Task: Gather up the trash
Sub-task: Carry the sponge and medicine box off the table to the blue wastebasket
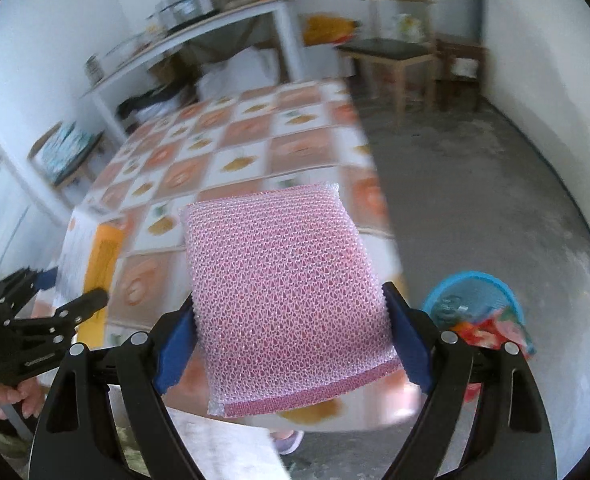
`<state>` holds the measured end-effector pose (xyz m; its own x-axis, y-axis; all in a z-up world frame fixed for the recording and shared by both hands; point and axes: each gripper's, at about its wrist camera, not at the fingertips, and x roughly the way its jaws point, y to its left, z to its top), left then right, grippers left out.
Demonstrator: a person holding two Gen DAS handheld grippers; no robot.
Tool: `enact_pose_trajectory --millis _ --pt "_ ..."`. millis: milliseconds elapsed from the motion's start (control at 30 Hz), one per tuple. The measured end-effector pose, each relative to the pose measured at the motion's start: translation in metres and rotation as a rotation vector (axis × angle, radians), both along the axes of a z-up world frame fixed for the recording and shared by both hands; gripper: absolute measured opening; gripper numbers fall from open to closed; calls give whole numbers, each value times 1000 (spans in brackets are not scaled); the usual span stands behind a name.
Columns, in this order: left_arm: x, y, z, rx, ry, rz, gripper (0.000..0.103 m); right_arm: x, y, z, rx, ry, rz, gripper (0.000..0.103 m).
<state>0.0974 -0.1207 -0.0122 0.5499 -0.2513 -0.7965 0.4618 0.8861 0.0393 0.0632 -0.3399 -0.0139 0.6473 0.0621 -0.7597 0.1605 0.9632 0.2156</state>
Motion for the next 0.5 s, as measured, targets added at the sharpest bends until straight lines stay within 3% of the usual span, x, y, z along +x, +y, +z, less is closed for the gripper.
enact_pose_trajectory --millis 200,300,400,500 --pt "19 -76 18 -125 89 -182 67 -56 -102 10 6 -25 -316 83" --pt "30 -124 19 -136 145 -269 67 -92 -147 0 47 -16 -465 83" --pt "38 -183 13 -131 214 -359 68 -121 -178 -23 100 11 -569 83" --pt "44 -252 -10 -98 331 -440 68 -137 -196 -61 164 71 -628 83"
